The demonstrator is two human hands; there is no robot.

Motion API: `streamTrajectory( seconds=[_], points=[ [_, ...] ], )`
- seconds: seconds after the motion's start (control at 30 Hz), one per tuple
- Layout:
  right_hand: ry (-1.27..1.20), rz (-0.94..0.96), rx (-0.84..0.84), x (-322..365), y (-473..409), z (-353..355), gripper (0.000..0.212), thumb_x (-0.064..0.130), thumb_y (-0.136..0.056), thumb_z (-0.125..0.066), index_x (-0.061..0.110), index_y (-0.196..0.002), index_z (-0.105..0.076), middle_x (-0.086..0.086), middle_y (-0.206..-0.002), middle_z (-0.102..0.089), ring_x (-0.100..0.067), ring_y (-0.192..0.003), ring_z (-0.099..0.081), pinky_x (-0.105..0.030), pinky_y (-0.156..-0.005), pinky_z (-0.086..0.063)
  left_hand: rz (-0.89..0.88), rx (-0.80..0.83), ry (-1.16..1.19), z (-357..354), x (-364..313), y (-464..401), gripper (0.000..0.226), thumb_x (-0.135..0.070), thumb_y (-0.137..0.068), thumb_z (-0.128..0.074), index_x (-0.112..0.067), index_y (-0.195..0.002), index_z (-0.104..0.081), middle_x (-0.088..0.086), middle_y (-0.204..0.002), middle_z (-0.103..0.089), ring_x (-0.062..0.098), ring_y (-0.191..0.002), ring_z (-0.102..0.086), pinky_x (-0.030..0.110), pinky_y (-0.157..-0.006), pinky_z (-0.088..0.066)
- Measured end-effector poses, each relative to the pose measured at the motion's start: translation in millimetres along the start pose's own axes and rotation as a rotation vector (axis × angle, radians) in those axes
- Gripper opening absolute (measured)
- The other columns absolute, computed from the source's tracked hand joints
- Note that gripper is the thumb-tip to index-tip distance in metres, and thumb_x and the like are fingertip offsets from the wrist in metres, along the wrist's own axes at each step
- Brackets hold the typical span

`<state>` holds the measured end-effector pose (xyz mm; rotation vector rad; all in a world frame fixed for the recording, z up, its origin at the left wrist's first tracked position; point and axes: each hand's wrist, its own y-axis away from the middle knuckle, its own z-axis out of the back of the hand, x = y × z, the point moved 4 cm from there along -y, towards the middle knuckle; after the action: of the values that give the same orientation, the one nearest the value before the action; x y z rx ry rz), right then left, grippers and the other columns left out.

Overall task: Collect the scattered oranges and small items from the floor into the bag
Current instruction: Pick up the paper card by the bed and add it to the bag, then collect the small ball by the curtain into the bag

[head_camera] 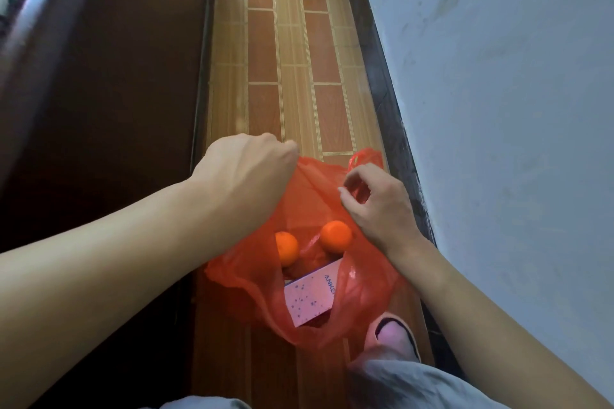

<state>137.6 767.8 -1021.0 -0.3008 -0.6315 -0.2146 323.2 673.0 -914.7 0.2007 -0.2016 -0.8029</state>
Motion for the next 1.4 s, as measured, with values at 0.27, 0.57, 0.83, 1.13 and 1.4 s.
streamTrajectory(
  seconds=[0.27,0.57,0.83,1.13,1.4],
  points=[
    [-0.313,0.018,-0.077,39,-21,15,0.018,0.006,-0.086,-0.078,0.015,-0.080,-0.065,0.005,-0.076,-0.064,-0.017,-0.071,-0.063,-0.040,-0.067,-0.052,0.160,-0.132,0.010,10,15,-6,0.012,-0.007,-0.096,-0.056,-0.018,-0.095,-0.060,0.000,-0.073,-0.054,0.023,-0.057,-0.051,0.028,-0.047,-0.030],
    [-0.354,-0.040,-0.073,57,-52,16,0.016,0.009,-0.086,-0.078,0.014,-0.080,-0.065,0.002,-0.074,-0.064,-0.020,-0.069,-0.063,-0.045,-0.067,-0.053,0.188,-0.163,0.264,8,33,-11,0.021,-0.017,-0.094,-0.054,-0.027,-0.107,-0.066,-0.001,-0.101,-0.062,0.031,-0.086,-0.065,0.038,-0.066,-0.052],
    [-0.379,-0.164,0.033,106,-39,71,0.014,0.001,-0.085,-0.076,0.009,-0.081,-0.066,-0.003,-0.076,-0.067,-0.021,-0.070,-0.065,-0.042,-0.068,-0.056,0.230,-0.057,0.581,7,23,18,0.032,-0.018,-0.100,-0.050,-0.032,-0.126,-0.062,-0.002,-0.115,-0.059,0.032,-0.104,-0.064,0.042,-0.081,-0.052],
    [-0.399,-0.394,0.057,178,-16,185,0.014,0.001,-0.081,-0.076,0.013,-0.079,-0.069,-0.003,-0.078,-0.071,-0.022,-0.072,-0.069,-0.033,-0.068,-0.058,0.503,-0.173,0.960,129,22,113,0.021,-0.017,-0.096,-0.063,-0.031,-0.107,-0.073,-0.006,-0.108,-0.069,0.015,-0.096,-0.064,0.033,-0.086,-0.055],
    [-0.395,-0.461,0.072,265,-14,296,0.015,0.003,-0.084,-0.074,0.016,-0.081,-0.069,0.001,-0.073,-0.070,-0.015,-0.063,-0.067,-0.024,-0.062,-0.054,0.511,-0.184,0.952,251,2,183,0.029,-0.004,-0.086,-0.061,-0.022,-0.107,-0.071,-0.003,-0.099,-0.065,0.016,-0.087,-0.062,0.041,-0.081,-0.055]
  ],
)
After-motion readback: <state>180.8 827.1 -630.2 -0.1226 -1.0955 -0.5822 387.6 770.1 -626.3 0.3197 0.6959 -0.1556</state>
